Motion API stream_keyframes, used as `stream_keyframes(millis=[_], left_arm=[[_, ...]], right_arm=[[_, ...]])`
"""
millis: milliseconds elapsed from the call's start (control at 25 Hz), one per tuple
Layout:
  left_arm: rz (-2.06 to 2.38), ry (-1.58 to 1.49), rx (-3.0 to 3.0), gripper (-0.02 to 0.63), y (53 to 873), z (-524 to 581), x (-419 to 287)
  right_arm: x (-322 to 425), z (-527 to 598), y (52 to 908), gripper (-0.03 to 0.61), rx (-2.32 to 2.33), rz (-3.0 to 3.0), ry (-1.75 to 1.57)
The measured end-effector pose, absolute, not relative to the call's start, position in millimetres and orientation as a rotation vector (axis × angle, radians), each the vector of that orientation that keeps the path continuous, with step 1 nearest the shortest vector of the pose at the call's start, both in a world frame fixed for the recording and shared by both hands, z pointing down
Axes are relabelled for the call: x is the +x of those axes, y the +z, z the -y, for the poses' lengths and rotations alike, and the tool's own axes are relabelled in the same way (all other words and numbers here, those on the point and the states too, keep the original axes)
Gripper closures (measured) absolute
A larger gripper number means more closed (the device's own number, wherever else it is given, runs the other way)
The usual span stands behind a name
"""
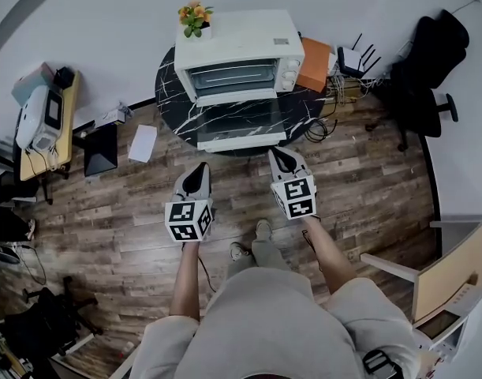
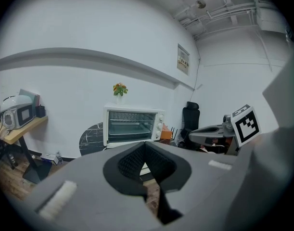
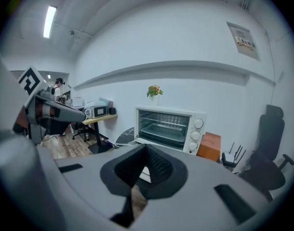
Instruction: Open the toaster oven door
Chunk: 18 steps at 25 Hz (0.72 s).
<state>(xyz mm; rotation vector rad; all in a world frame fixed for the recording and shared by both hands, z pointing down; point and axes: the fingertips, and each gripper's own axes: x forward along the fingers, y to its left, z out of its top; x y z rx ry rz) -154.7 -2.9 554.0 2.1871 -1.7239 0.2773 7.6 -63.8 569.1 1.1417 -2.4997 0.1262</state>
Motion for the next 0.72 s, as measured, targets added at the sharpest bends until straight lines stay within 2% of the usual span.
stream_keyframes(millis=[720], left_arm=[[1.77,0.246,2.236,0.603,516.7,-11.0,-152.2]], right_arm=[[27.6,47.5,513.3,0.566,1.208,2.538,0.044]])
